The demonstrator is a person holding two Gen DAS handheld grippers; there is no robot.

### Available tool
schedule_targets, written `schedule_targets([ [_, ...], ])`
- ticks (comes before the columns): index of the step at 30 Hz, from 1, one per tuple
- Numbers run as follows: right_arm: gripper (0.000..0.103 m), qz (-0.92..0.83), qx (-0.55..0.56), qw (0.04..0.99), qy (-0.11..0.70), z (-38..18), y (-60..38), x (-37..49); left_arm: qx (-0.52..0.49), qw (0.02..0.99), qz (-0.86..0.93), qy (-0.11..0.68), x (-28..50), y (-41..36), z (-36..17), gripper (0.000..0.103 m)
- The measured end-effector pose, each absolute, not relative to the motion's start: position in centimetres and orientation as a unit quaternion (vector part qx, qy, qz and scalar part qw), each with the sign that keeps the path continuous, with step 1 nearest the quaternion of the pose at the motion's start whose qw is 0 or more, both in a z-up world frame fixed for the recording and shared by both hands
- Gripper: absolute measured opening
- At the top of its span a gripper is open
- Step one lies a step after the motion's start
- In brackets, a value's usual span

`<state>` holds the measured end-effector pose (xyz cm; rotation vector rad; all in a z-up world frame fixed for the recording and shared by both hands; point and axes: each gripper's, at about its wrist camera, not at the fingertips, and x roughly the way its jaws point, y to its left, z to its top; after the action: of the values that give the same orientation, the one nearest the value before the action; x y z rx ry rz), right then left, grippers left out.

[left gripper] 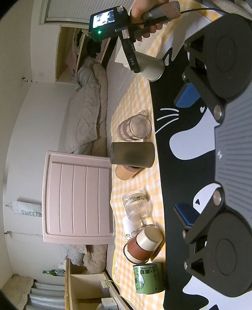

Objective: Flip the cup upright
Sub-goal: 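Rotate the cup with the right gripper and lower it onto the cloth beside the white box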

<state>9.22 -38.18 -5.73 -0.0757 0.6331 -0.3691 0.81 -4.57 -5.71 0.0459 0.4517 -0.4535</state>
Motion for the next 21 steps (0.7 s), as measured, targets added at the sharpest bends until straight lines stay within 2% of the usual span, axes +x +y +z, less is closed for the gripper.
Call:
schedule_targets([
  [14, 0.064, -0.187, 0.01, 0.928, 0.321, -6.2, -39.6, 10.3, 0.025, 0.951, -0.217, 0.218, 0.6, -4.6, -5.6, 0.103],
  [16, 0.075, -0.185, 0.011, 0.929, 0.319, -6.1, -39.6, 10.0, 0.025, 0.951, -0.217, 0.219, 0.6, -4.7, -5.4, 0.103],
  [17, 0.088, -0.184, 0.013, 0.93, 0.317, -5.9, -39.5, 9.8, 0.025, 0.951, -0.219, 0.219, 0.6, -4.7, -5.2, 0.103],
  [18, 0.094, -0.184, 0.014, 0.932, 0.312, -5.7, -39.4, 9.4, 0.025, 0.951, -0.22, 0.217, 0.6, -4.8, -5.1, 0.103],
  [21, 0.094, -0.184, 0.018, 0.938, 0.294, -4.8, -38.8, 7.8, 0.028, 0.952, -0.221, 0.209, 0.5, -5.0, -4.3, 0.103],
])
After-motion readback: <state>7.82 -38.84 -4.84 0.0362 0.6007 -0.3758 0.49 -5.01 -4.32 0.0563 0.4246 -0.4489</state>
